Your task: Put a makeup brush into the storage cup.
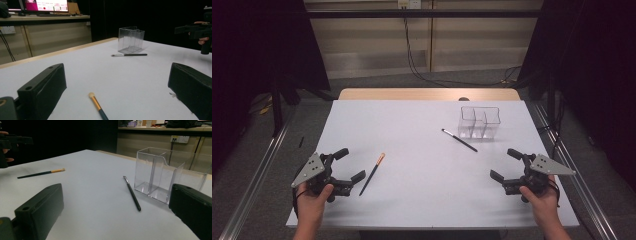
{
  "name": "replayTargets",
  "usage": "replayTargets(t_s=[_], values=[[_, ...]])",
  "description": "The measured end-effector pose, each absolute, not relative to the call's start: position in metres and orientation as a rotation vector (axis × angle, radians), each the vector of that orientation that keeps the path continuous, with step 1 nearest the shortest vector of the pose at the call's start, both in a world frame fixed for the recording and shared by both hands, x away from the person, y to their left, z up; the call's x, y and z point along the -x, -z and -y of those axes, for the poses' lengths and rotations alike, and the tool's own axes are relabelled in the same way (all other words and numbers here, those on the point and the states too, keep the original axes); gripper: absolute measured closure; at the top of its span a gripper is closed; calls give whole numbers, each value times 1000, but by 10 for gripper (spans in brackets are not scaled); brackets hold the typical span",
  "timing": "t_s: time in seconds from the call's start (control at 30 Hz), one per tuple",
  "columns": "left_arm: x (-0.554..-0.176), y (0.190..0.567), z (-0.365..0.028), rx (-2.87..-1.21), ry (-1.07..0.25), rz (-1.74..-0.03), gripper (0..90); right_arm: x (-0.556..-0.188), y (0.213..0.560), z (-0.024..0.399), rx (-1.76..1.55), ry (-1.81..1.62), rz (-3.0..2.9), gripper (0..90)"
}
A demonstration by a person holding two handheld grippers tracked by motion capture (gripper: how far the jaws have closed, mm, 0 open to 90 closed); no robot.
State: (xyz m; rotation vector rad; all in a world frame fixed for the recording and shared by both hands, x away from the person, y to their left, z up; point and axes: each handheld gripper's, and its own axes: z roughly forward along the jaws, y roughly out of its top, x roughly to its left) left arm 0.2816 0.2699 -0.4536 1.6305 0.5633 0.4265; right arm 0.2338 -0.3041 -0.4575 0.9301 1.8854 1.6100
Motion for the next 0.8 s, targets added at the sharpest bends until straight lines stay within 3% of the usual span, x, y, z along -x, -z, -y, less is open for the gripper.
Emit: replayTargets(t_s=[0.47,0.8], values=[[-289,452,-260,-1696,-409,-645,11,-236,458,302,-919,-1608,-1893,0],[-296,453,-238,-1914,-362,-710,11,-236,459,302,-929,-1604,-1900,0]])
